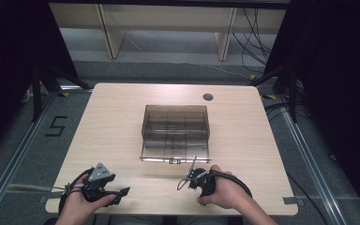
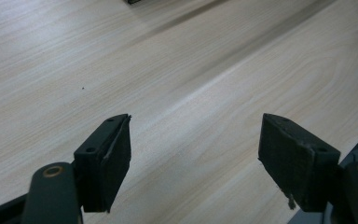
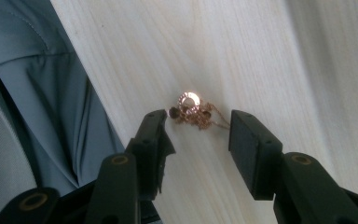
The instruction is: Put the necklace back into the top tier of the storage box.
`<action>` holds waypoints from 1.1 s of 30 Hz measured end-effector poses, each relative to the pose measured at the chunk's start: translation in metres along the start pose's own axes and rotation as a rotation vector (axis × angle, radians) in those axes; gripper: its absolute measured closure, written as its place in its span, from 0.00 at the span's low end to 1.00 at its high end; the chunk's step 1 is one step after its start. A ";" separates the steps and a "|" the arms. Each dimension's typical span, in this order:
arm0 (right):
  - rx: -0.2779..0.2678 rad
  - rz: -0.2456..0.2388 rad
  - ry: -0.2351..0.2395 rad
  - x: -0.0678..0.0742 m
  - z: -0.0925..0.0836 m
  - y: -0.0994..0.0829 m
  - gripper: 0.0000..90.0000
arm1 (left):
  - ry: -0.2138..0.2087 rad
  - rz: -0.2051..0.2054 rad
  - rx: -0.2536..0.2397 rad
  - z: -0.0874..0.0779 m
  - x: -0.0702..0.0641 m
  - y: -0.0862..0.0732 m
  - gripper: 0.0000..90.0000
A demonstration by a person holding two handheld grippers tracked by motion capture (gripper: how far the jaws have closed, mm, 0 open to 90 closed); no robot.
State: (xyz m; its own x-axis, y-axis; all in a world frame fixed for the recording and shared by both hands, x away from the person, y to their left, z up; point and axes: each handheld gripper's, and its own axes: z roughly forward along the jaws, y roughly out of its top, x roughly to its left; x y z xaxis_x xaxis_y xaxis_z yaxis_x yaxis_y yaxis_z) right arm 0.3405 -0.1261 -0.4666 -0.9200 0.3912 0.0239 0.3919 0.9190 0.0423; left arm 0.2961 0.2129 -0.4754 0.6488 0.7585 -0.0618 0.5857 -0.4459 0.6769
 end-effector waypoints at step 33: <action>0.033 0.015 -0.054 0.011 0.010 0.009 0.75 | -0.001 -0.002 -0.015 0.001 -0.003 0.000 0.28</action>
State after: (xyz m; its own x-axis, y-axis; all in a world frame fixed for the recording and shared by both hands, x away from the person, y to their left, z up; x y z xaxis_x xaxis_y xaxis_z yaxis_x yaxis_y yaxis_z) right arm 0.3339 -0.1132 -0.4758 -0.9133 0.4061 -0.0302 0.4060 0.9138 0.0094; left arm 0.2950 0.2101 -0.4758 0.6480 0.7590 -0.0639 0.5798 -0.4371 0.6876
